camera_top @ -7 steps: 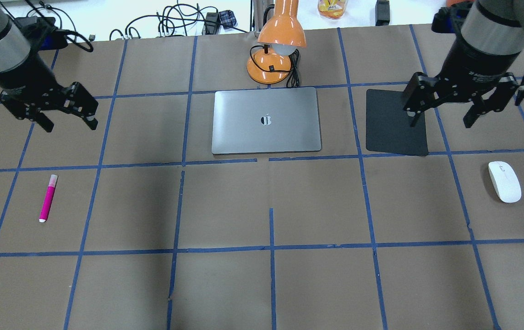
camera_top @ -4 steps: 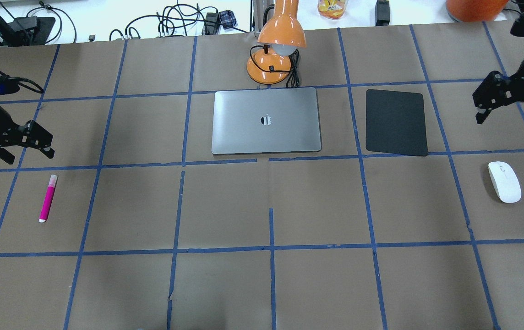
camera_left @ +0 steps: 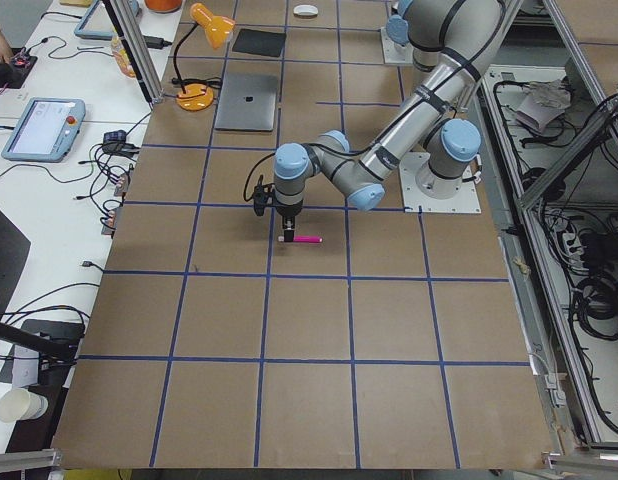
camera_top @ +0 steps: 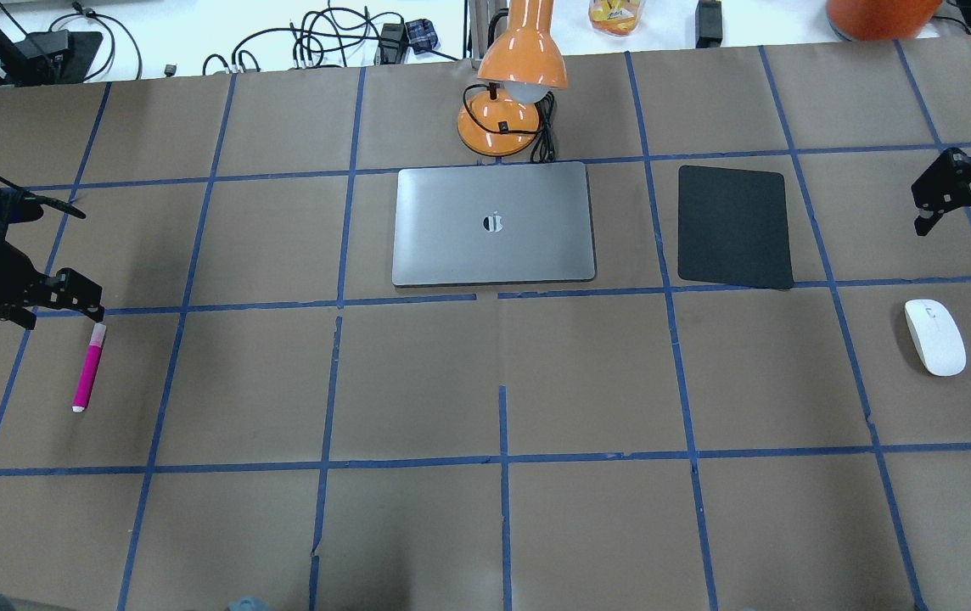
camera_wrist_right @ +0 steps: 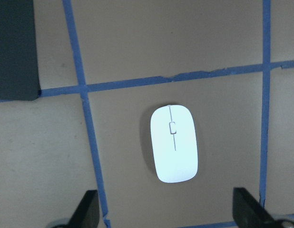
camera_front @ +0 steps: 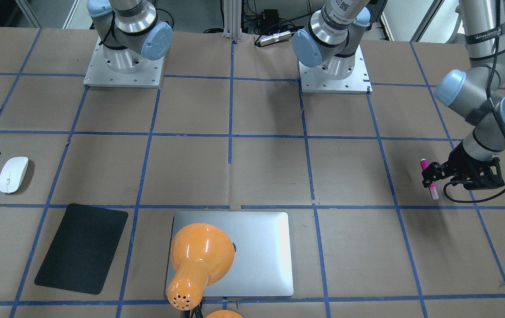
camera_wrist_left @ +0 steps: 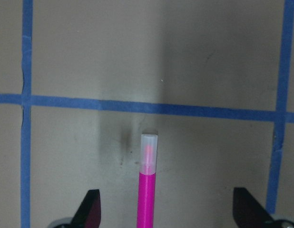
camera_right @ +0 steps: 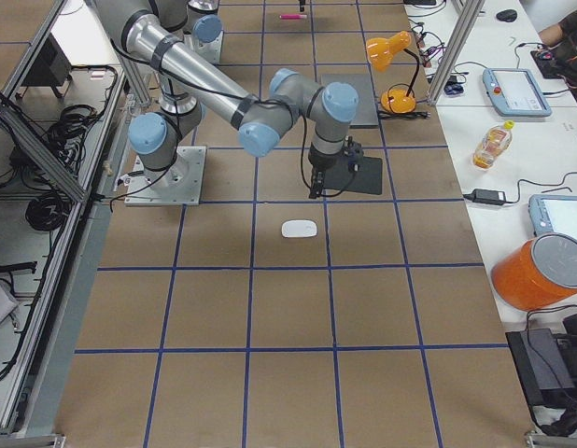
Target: Place pen and mouse around notebook
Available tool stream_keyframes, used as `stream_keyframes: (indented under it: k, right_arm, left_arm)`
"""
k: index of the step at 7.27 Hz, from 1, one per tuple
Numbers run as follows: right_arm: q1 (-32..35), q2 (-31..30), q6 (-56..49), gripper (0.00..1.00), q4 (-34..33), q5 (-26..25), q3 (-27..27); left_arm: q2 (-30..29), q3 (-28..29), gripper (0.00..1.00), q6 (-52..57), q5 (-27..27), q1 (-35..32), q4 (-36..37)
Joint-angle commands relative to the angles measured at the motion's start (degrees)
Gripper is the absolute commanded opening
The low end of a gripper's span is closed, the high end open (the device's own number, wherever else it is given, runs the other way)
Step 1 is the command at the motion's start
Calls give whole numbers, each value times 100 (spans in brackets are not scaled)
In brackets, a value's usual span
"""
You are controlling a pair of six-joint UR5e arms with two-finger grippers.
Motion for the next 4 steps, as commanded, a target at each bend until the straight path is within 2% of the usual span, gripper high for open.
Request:
stream_keyframes:
  k: [1, 3, 4]
  right_arm:
    - [-273, 244, -419, 100, -705, 1, 451]
    - [-299, 262, -999, 100, -1135, 27, 812]
    - [-290, 340, -1001, 100, -1564, 18, 935]
  left_arm:
    - [-240, -56, 77, 63, 33, 16, 114]
    - [-206, -56, 22, 116, 25, -2, 113]
    - [-205, -56, 0, 125, 33, 7, 113]
